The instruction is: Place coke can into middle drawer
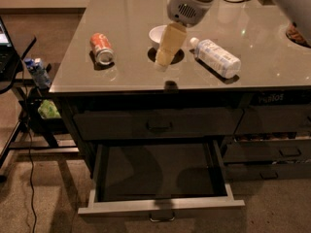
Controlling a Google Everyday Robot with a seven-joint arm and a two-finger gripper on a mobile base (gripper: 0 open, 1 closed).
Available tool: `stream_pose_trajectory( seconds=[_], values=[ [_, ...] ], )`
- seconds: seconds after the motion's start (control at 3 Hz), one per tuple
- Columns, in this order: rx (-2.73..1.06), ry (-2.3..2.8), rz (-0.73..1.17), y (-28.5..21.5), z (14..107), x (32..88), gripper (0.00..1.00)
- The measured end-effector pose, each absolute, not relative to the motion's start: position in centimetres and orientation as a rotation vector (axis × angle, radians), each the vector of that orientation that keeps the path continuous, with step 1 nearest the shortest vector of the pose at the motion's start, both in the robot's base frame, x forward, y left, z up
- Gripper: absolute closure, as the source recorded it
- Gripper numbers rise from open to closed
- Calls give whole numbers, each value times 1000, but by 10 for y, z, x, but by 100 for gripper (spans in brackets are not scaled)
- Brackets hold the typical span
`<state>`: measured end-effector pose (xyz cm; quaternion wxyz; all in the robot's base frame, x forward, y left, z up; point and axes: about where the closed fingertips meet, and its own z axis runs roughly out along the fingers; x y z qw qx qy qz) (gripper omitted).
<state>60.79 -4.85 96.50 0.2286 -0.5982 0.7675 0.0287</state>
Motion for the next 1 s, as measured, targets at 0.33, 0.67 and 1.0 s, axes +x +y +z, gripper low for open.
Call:
stream_pose_trajectory(
  seconds=[0.33,0.67,1.0],
  values=[
    [-1596,2135,93,-17,949,627,0],
    [-1563,2190,108,16,937,640,0],
    [-1592,2229,130,42,929,649,0]
  ],
)
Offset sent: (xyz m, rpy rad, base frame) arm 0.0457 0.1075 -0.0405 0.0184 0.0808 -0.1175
